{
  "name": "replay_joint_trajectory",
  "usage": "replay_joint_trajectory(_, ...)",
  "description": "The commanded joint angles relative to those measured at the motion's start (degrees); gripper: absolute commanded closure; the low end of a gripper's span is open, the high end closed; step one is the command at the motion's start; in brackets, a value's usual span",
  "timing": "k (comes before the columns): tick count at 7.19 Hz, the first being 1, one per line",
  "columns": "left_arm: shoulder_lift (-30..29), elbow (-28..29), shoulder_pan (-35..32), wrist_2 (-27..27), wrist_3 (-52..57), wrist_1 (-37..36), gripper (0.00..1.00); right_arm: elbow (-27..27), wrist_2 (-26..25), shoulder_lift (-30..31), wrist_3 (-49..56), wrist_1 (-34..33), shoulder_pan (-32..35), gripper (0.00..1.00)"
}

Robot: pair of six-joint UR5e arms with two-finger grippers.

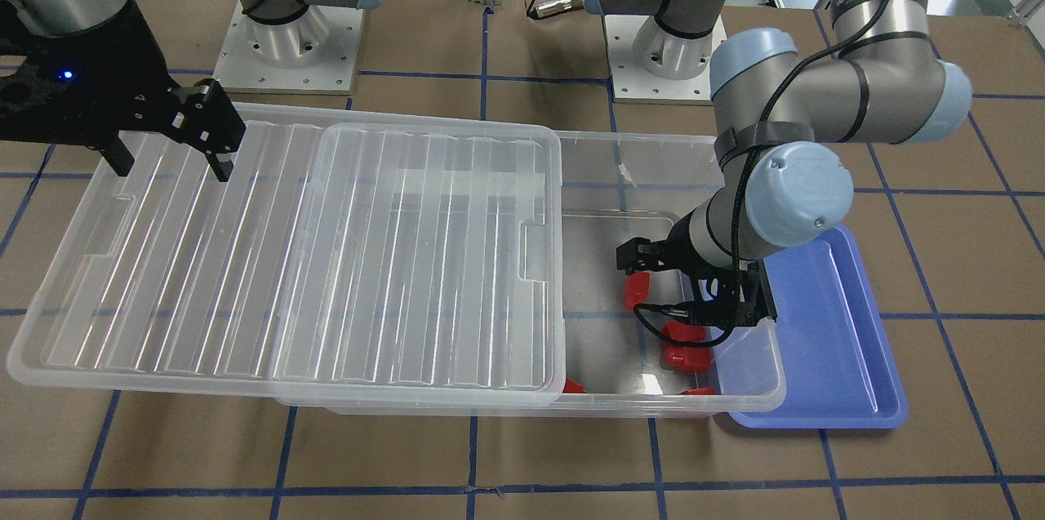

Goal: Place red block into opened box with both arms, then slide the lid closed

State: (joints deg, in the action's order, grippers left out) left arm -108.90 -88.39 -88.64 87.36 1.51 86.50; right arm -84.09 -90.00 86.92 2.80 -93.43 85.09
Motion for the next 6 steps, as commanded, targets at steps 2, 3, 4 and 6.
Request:
replay_joint_trajectory(2,8.14,10.25,-0.21,2.02,0.07,11.93,0.00,-0.28,-0.44,1.84,16.29,2.97,-7.80,0.00)
replay_joint_trajectory(3,11.48,9.38,-0.22,2.46,0.16,16.20,0.00,-0.81,-0.44,3.25,22.80,5.34,-11.48,0.00)
replay_joint_trajectory(4,13.78,9.55,-0.22,1.68,0.07,16.59,0.00,-0.81,-0.44,3.61,30.78,5.71,-16.66,0.00)
replay_joint_trajectory(6,16.60,7.20,-0.39,2.11,-0.19,16.95,0.00,-0.90,0.35,3.61,39.51,5.63,-24.32,0.00)
